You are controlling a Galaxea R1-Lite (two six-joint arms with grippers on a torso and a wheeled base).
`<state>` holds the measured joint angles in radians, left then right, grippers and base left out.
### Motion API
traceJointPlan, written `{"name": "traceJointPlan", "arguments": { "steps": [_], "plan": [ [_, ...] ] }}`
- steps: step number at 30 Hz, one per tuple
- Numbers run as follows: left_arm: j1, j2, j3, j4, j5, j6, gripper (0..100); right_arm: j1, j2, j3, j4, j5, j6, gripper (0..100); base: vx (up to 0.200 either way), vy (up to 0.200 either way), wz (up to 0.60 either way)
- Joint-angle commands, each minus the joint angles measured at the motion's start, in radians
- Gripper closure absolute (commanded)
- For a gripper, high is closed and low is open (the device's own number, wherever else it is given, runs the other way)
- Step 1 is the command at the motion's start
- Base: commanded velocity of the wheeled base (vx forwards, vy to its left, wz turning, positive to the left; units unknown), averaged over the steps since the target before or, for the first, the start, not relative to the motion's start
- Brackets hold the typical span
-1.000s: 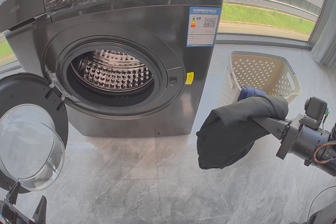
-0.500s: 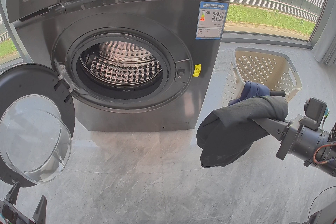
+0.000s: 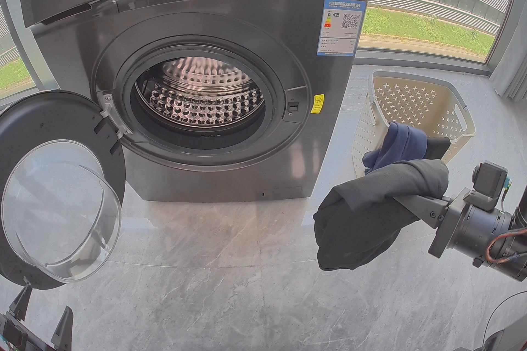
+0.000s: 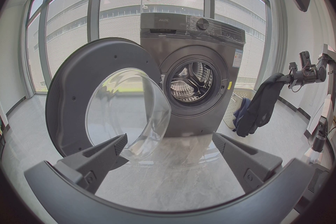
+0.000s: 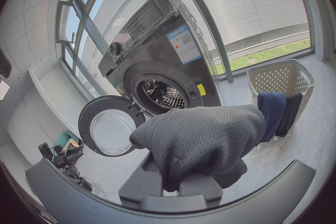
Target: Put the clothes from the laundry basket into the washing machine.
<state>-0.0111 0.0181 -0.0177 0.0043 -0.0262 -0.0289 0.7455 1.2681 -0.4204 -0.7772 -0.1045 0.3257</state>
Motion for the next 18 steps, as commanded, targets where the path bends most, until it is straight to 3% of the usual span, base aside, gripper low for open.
{"name": "traceJointPlan", "arguments": {
  "steps": [1, 10, 14, 18],
  "plan": [
    [0.000, -0.007, 0.016, 0.000, 0.000, 0.000, 0, 0.008, 0.011, 0.015, -0.002, 0.000, 0.001, 100, 0.000, 0.200, 0.00],
    [0.003, -0.012, 0.016, -0.001, 0.000, 0.011, 0, 0.026, 0.056, 0.002, -0.102, 0.055, 0.033, 100, 0.000, 0.000, 0.00],
    [0.003, -0.015, 0.018, -0.004, -0.003, 0.024, 0, 0.071, 0.108, -0.017, -0.135, 0.052, 0.075, 100, 0.000, 0.000, 0.00],
    [0.003, -0.015, 0.018, -0.004, -0.003, 0.024, 0, 0.083, 0.163, -0.043, -0.189, 0.046, 0.067, 100, 0.000, 0.000, 0.00]
  ]
}}
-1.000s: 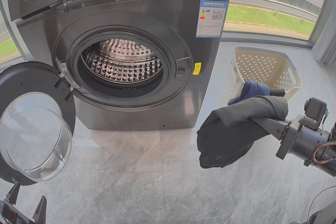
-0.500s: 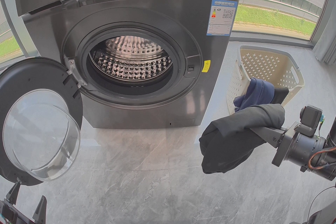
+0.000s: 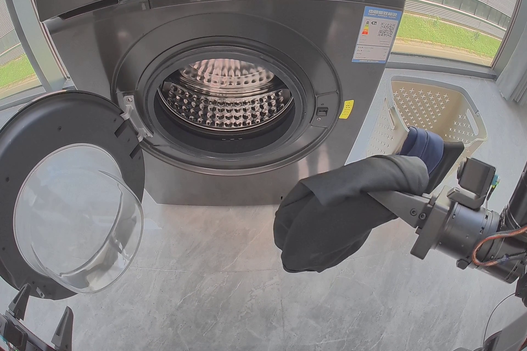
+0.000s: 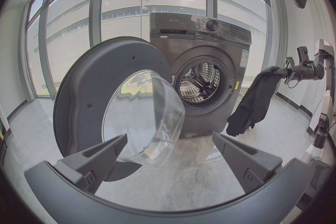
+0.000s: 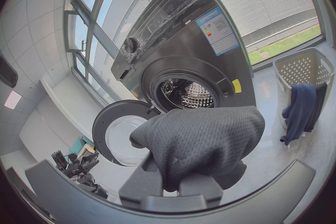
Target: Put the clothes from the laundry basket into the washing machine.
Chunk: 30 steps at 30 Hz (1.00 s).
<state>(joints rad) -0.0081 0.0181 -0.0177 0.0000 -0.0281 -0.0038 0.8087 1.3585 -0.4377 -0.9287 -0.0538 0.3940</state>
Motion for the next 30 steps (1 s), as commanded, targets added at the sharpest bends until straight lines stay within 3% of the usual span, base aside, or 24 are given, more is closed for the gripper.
{"name": "traceJointPlan", "arguments": {
  "steps": [1, 10, 12, 14, 16, 17, 18, 19, 20, 21, 27, 30],
  "plan": [
    [0.000, -0.013, 0.018, 0.000, -0.001, -0.002, 0, 0.020, 0.082, -0.033, -0.053, -0.009, -0.001, 100, 0.000, 0.000, 0.00],
    [0.003, -0.015, 0.018, -0.002, -0.001, 0.007, 0, 0.038, 0.182, -0.095, -0.096, -0.015, -0.006, 100, 0.000, 0.000, 0.00],
    [0.002, -0.015, 0.018, -0.005, -0.007, 0.024, 0, 0.041, 0.214, -0.102, -0.096, -0.035, -0.003, 100, 0.000, 0.000, 0.00],
    [0.003, -0.012, -0.056, -0.044, -0.024, 0.001, 0, 0.050, 0.243, -0.115, -0.096, -0.073, -0.001, 100, 0.000, 0.000, 0.00],
    [0.008, 0.037, -0.197, -0.060, -0.072, -0.039, 0, 0.060, 0.261, -0.131, -0.098, -0.089, 0.003, 100, 0.000, 0.000, 0.00],
    [0.010, 0.077, -0.237, -0.057, -0.107, -0.051, 0, 0.063, 0.269, -0.144, -0.102, -0.093, 0.003, 100, 0.000, 0.000, 0.00],
    [0.010, 0.077, -0.237, -0.057, -0.107, -0.051, 0, 0.063, 0.269, -0.144, -0.102, -0.093, 0.003, 100, 0.000, 0.000, 0.00],
    [0.003, 0.141, -0.245, -0.055, -0.191, -0.051, 0, 0.069, 0.295, -0.184, -0.127, -0.098, 0.003, 100, 0.000, 0.000, 0.00],
    [0.002, 0.154, -0.240, -0.055, -0.211, -0.053, 0, 0.072, 0.304, -0.193, -0.134, -0.098, 0.003, 100, 0.000, 0.000, 0.00],
    [0.003, 0.207, -0.223, -0.055, -0.274, -0.064, 0, 0.078, 0.329, -0.219, -0.165, -0.100, 0.003, 100, 0.000, 0.000, 0.00],
    [-0.020, 0.418, -0.196, -0.114, -0.437, -0.047, 0, 0.099, 0.416, -0.266, -0.285, -0.100, 0.000, 100, 0.000, 0.000, 0.00],
    [-0.043, 0.522, -0.194, -0.156, -0.486, -0.027, 0, 0.106, 0.422, -0.283, -0.297, -0.101, 0.002, 100, 0.000, 0.000, 0.00]
  ]
}}
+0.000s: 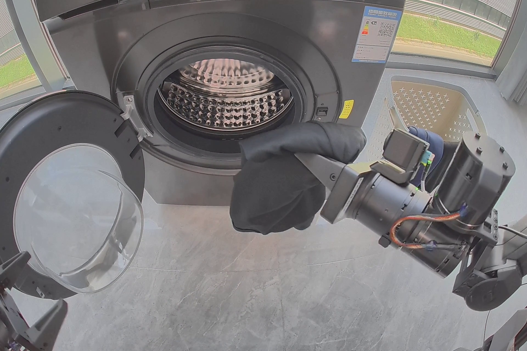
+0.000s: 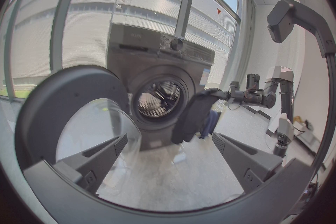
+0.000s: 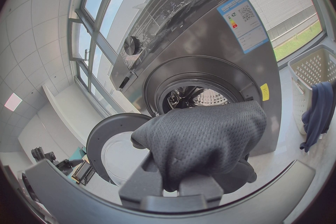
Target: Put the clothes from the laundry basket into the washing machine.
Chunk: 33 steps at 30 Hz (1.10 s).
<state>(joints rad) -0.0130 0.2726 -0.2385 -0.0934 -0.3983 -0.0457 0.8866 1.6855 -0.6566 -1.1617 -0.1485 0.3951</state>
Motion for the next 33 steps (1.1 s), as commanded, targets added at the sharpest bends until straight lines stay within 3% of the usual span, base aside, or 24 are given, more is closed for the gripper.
{"name": "traceJointPlan", "arguments": {
  "steps": [1, 16, 24, 33],
  "plan": [
    [-0.051, 0.306, 0.025, -0.080, -0.125, 0.023, 0, 0.028, 0.098, -0.071, -0.064, -0.006, 0.001, 100, 0.000, 0.000, 0.00],
    [-0.337, 0.910, -0.038, -0.439, -0.123, 0.033, 0, 0.023, 0.132, -0.089, -0.107, -0.013, 0.002, 100, 0.000, 0.000, 0.00],
    [-0.383, 1.093, -0.130, -0.505, -0.136, 0.018, 0, 0.023, 0.121, -0.090, -0.112, -0.013, 0.002, 100, 0.000, 0.000, 0.00],
    [-0.383, 1.275, -0.200, -0.514, -0.132, 0.029, 0, 0.028, 0.112, -0.086, -0.115, -0.013, -0.001, 100, 0.000, 0.000, 0.00]
  ]
}}
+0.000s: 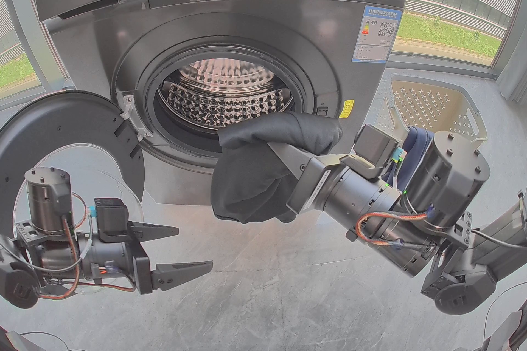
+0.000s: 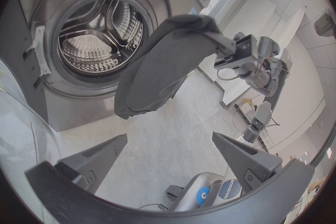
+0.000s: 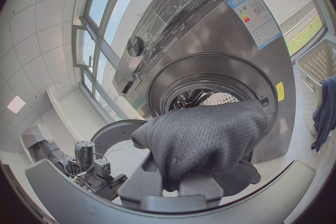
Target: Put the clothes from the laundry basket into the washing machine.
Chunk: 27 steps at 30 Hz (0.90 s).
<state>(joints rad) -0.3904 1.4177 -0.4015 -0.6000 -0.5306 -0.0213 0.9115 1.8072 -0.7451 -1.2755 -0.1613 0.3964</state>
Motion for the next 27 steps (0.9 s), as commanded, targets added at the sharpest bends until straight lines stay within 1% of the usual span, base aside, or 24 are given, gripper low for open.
{"name": "traceJointPlan", "arguments": {
  "steps": [1, 5, 7, 9, 13, 14, 16, 18, 22, 27],
  "plan": [
    [-0.005, 0.150, -0.042, -0.021, 0.000, 0.004, 0, 0.003, -0.009, 0.003, -0.002, 0.000, -0.001, 100, 0.000, 0.000, 0.00],
    [-0.005, 0.222, -0.053, -0.115, -0.003, 0.001, 0, 0.003, -0.014, 0.007, -0.002, -0.007, -0.001, 100, 0.000, 0.000, 0.00],
    [-0.005, 0.257, -0.051, -0.169, -0.005, -0.009, 0, 0.003, -0.025, 0.010, -0.002, -0.007, -0.001, 100, 0.000, 0.000, 0.00],
    [-0.007, 0.296, -0.056, -0.202, -0.005, -0.012, 0, 0.003, -0.028, 0.012, -0.002, -0.007, -0.001, 100, 0.000, 0.000, 0.00],
    [-0.010, 0.349, -0.082, -0.245, -0.006, -0.016, 0, 0.003, -0.029, 0.013, -0.002, -0.007, -0.001, 100, 0.000, 0.000, 0.00],
    [-0.013, 0.360, -0.094, -0.250, -0.006, -0.019, 0, 0.003, -0.029, 0.016, -0.002, -0.007, -0.001, 100, 0.000, 0.000, 0.00],
    [-0.031, 0.383, -0.119, -0.257, -0.005, -0.034, 0, 0.004, -0.029, 0.020, -0.002, -0.007, -0.002, 100, 0.000, 0.000, 0.00],
    [-0.038, 0.392, -0.128, -0.264, -0.005, -0.037, 0, 0.004, -0.029, 0.020, -0.002, -0.007, -0.002, 100, 0.000, 0.000, 0.00],
    [-0.059, 0.428, -0.158, -0.330, -0.005, -0.063, 0, 0.009, -0.029, 0.020, -0.002, -0.007, -0.004, 100, 0.000, 0.000, 0.00],
    [-0.110, 0.425, -0.143, -0.434, -0.005, -0.140, 0, 0.009, -0.029, 0.024, -0.002, -0.007, -0.005, 100, 0.000, 0.000, 0.00]
  ]
}}
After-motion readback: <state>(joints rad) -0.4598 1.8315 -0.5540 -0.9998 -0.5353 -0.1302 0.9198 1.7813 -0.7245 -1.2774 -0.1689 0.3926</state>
